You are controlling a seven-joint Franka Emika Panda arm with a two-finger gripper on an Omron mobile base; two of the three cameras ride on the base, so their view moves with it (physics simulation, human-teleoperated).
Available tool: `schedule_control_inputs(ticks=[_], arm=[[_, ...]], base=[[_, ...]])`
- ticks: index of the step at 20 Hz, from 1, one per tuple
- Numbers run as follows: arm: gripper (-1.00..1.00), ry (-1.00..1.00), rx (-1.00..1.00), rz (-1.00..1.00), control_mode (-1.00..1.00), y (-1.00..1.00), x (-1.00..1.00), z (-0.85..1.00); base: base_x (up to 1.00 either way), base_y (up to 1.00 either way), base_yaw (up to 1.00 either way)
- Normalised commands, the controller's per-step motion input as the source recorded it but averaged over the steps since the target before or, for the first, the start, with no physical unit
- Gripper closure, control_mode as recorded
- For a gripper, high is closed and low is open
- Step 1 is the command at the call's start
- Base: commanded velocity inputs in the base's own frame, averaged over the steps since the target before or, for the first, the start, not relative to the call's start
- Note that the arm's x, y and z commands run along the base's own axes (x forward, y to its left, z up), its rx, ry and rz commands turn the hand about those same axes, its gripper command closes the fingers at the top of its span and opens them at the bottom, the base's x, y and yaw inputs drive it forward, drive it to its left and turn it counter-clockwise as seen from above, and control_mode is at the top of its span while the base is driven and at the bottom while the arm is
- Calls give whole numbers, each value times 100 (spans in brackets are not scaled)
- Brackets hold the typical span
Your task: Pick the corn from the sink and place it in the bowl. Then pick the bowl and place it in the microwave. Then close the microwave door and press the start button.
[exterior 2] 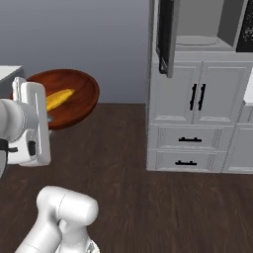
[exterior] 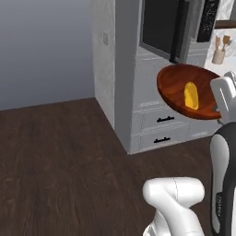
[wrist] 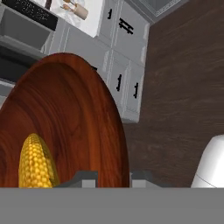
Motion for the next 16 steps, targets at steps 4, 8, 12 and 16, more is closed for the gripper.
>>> schedule_control_inputs(ticks=[4,8,12,16], arm=[[100,0,0,0,100,0,0,0],[100,0,0,0,100,0,0,0],[100,0,0,0,100,0,0,0],[100,0,0,0,100,0,0,0]], base=[[3,-99,22],[1,-100,28],[-8,-100,30],[0,-100,27]])
